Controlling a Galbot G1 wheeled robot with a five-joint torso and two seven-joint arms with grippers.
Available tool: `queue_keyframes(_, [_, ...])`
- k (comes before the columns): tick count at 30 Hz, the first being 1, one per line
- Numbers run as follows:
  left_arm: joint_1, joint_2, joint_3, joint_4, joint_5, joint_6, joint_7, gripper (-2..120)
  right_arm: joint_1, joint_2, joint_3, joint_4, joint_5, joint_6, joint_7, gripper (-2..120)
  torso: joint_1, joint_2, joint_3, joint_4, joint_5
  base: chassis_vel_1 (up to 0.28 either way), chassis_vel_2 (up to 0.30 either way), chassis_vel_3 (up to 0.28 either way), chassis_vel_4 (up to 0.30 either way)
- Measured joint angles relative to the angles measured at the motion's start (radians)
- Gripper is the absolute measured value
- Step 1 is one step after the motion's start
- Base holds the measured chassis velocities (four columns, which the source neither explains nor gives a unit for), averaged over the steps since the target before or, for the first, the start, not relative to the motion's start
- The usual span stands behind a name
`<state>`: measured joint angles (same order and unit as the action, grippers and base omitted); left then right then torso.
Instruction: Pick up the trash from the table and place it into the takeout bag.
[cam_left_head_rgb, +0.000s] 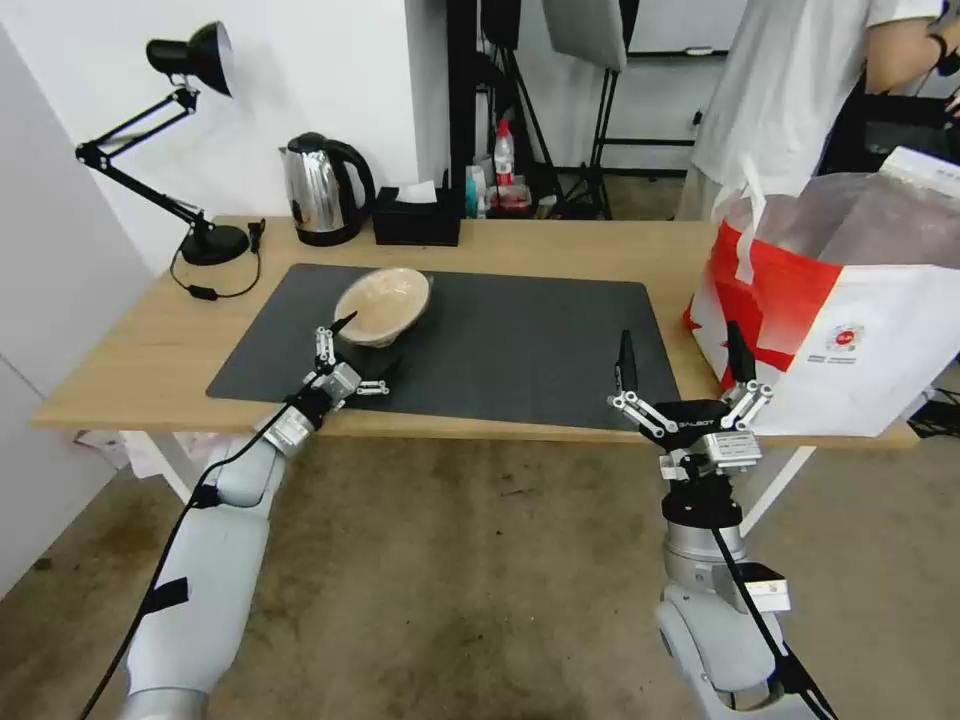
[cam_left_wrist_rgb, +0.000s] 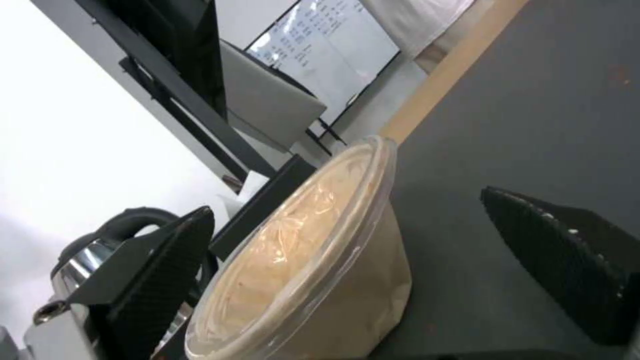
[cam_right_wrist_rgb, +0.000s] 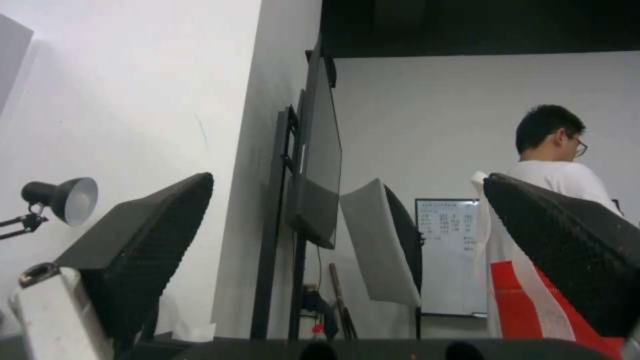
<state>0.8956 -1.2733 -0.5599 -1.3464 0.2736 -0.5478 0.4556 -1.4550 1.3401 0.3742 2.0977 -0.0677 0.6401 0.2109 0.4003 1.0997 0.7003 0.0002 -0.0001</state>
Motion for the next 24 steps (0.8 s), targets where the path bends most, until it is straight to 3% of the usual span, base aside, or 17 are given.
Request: queue_keyframes(24, [0.008, 0.014, -0.009, -0.031, -0.032, 0.006, 0.001, 100, -0.013, -0.002, -0.001, 0.015, -0.003, 0.000, -0.001, 100, 0.000, 0.000, 0.000, -0.0001, 0.0001, 0.000, 0.000, 0.000, 0.000])
